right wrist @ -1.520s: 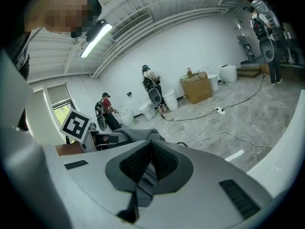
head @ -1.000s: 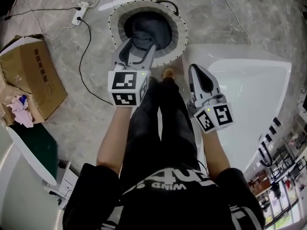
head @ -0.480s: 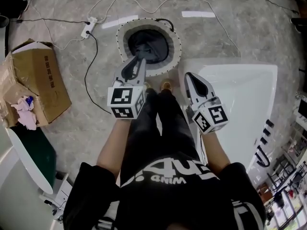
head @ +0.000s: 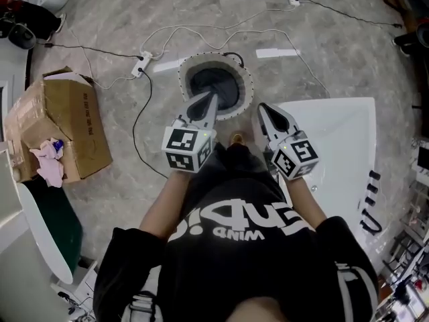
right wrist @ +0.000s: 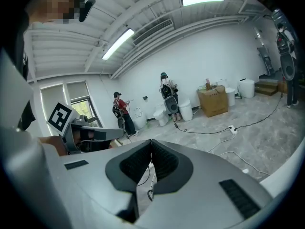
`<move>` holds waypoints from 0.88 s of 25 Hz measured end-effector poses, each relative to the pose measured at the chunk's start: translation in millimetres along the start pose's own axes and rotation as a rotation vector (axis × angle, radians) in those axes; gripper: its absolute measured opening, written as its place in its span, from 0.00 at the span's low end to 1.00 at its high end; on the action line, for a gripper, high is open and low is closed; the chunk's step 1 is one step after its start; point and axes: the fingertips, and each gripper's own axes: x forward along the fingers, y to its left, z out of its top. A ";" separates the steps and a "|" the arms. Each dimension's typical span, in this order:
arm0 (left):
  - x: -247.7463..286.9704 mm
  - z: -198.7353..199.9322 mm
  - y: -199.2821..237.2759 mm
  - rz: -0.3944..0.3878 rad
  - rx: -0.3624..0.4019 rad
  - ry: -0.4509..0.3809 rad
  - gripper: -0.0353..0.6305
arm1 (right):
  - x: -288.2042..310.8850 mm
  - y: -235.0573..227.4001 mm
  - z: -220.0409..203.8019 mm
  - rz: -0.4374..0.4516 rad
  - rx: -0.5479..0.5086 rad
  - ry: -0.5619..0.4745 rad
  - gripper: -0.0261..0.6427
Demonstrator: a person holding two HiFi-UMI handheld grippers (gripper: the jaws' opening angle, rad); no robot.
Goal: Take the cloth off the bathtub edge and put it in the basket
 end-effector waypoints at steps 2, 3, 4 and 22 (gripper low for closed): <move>-11.5 6.9 -11.4 -0.026 0.022 -0.008 0.08 | -7.2 9.3 6.6 0.010 -0.018 -0.008 0.06; -17.4 10.9 -16.1 -0.039 0.033 -0.015 0.08 | -10.7 13.4 8.4 0.013 -0.027 -0.009 0.06; -23.5 15.4 -19.6 -0.050 0.042 -0.026 0.08 | -14.1 17.2 9.5 0.017 -0.035 -0.009 0.06; -63.9 47.3 -24.3 -0.076 0.123 -0.166 0.08 | -15.8 33.2 41.9 0.031 -0.095 -0.110 0.06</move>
